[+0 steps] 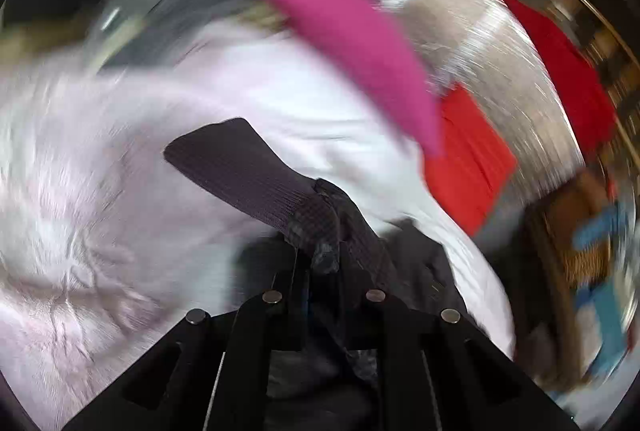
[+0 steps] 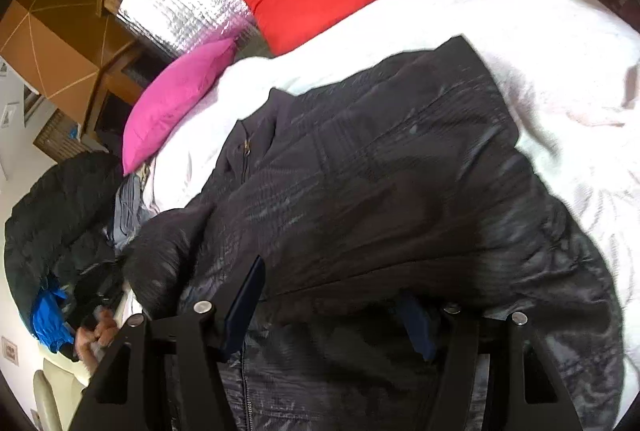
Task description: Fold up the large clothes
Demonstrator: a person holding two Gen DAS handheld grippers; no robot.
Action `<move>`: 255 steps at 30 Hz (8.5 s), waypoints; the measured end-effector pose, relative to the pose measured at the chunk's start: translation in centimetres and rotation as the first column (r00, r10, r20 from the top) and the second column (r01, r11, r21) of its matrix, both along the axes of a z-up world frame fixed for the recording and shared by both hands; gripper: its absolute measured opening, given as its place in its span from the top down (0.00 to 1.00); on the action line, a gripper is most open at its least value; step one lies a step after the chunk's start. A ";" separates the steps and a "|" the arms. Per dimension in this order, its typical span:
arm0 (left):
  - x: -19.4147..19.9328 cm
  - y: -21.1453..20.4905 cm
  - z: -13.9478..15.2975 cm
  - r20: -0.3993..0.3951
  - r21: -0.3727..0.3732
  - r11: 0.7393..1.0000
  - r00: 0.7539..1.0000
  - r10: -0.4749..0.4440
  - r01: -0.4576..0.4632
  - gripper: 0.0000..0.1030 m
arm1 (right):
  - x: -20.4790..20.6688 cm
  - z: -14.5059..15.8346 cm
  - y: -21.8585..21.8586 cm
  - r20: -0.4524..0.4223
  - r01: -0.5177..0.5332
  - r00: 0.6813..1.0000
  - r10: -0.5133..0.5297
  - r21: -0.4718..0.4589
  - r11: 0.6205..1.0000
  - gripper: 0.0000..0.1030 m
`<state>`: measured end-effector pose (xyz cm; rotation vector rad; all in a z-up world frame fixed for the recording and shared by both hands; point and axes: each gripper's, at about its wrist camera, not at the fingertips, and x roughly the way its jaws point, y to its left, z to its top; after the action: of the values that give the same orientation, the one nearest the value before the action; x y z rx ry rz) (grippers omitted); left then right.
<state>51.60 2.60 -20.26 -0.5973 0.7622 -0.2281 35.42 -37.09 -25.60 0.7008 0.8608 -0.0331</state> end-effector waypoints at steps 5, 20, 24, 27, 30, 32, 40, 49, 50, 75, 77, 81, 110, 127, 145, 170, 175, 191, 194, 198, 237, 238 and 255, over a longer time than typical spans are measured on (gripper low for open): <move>-4.3 -10.9 4.9 0.125 0.159 0.951 0.950 -0.288 0.267 0.89 | -1.5 1.0 -1.7 0.038 0.042 0.998 -0.043 0.033 0.999 0.34; -7.8 -12.8 4.8 0.058 0.384 0.875 0.939 -0.340 0.293 0.22 | -4.1 1.3 -7.2 0.186 0.018 0.976 -0.112 0.446 0.895 0.32; -5.6 -7.2 2.9 -0.015 0.435 0.890 0.989 -0.146 0.138 0.22 | -4.7 3.3 -8.4 0.209 0.075 0.964 -0.163 0.375 0.924 0.32; -4.7 -4.1 1.1 -0.067 0.429 0.899 0.995 -0.069 0.091 0.22 | -4.3 2.7 -9.8 0.161 0.183 0.958 -0.237 0.293 0.939 0.32; -3.8 -3.4 -1.0 -0.112 0.476 0.877 0.994 -0.016 0.068 0.22 | -2.3 0.8 -10.6 0.064 0.239 0.964 -0.258 0.221 0.946 0.33; -3.5 -3.2 -2.3 -0.153 0.517 0.852 0.988 0.001 0.080 0.22 | -0.4 -0.7 -10.0 -0.002 0.228 0.973 -0.232 0.186 0.956 0.33; -2.9 -3.0 -4.6 -0.244 0.345 0.918 0.963 -0.112 0.194 0.47 | 2.6 1.0 -3.4 -0.102 0.084 0.988 -0.113 -0.257 0.963 0.69; -2.9 -4.4 -5.9 -0.277 0.406 0.890 0.956 -0.098 0.209 0.26 | 2.5 -0.4 -3.9 -0.136 0.054 0.985 -0.103 -0.324 0.944 0.67; -3.1 -4.2 -5.8 -0.271 0.398 0.895 0.958 -0.093 0.199 0.26 | 2.5 0.1 -4.2 -0.130 0.052 0.987 -0.096 -0.307 0.950 0.67; -7.2 -6.4 -5.1 -0.191 0.562 0.802 0.975 -0.110 0.200 0.33 | -0.4 0.2 -4.8 -0.121 0.024 0.991 -0.059 -0.271 0.962 0.41; -7.3 -6.8 -5.1 -0.173 0.607 0.770 0.978 -0.114 0.197 0.33 | -0.8 1.8 -3.8 -0.074 0.023 0.996 -0.050 -0.331 0.943 0.41; -7.7 -7.2 -5.4 -0.153 0.646 0.739 0.981 -0.120 0.191 0.33 | 0.1 1.5 -2.5 -0.100 -0.014 0.995 -0.028 -0.393 0.920 0.28; -8.3 -9.0 -3.2 -0.055 0.739 0.662 0.990 -0.129 0.127 0.33 | 3.9 -0.9 -5.8 -0.006 0.075 0.997 -0.077 -0.149 0.986 0.40; -4.5 -4.5 -4.6 -0.230 0.427 0.883 0.968 -0.103 0.196 0.22 | 2.6 0.2 -5.8 -0.038 0.025 0.999 -0.033 -0.198 0.980 0.36; -8.4 -9.1 -2.7 -0.061 0.707 0.699 0.994 -0.086 0.104 0.40 | 1.4 0.2 -3.4 -0.093 -0.075 0.995 0.046 -0.337 0.939 0.33; -11.5 -9.4 2.1 0.093 0.709 0.705 0.988 -0.127 0.023 0.34 | 1.4 1.1 -4.9 -0.032 0.030 0.999 -0.040 -0.263 0.964 0.32; -11.5 -9.8 1.8 0.079 0.712 0.702 0.988 -0.135 0.039 0.32 | 1.5 0.9 -4.8 -0.037 0.035 0.998 -0.046 -0.262 0.964 0.32; -12.1 -11.5 1.7 0.075 0.717 0.694 0.981 -0.176 0.070 0.31 | 1.8 0.2 -5.1 -0.052 0.042 0.997 -0.056 -0.250 0.967 0.32; -12.2 -11.8 1.7 0.077 0.719 0.691 0.980 -0.183 0.073 0.31 | 1.8 0.2 -5.1 -0.051 0.040 0.997 -0.055 -0.251 0.967 0.32; -12.3 -12.1 1.8 0.079 0.720 0.690 0.979 -0.189 0.075 0.31 | 1.8 0.1 -5.1 -0.049 0.043 0.997 -0.057 -0.251 0.967 0.32; -5.7 -3.1 -3.5 -0.226 0.394 0.887 0.961 -0.159 0.240 0.72 | 1.2 0.0 -5.1 -0.013 -0.018 1.000 0.015 -0.186 0.982 0.55; -5.5 -2.9 -3.9 -0.240 0.387 0.891 0.959 -0.150 0.236 0.69 | 1.2 0.2 -5.0 -0.012 -0.025 1.000 0.023 -0.191 0.981 0.55; -11.1 -0.9 -1.9 -0.222 0.485 0.850 0.969 -0.109 0.206 0.40 | -4.8 0.8 -8.0 -0.070 -0.019 0.998 0.007 -0.175 0.984 0.35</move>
<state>40.52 1.68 -22.20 -0.0516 1.0116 -0.1143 30.60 -45.06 -24.76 0.5306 0.9166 -0.1209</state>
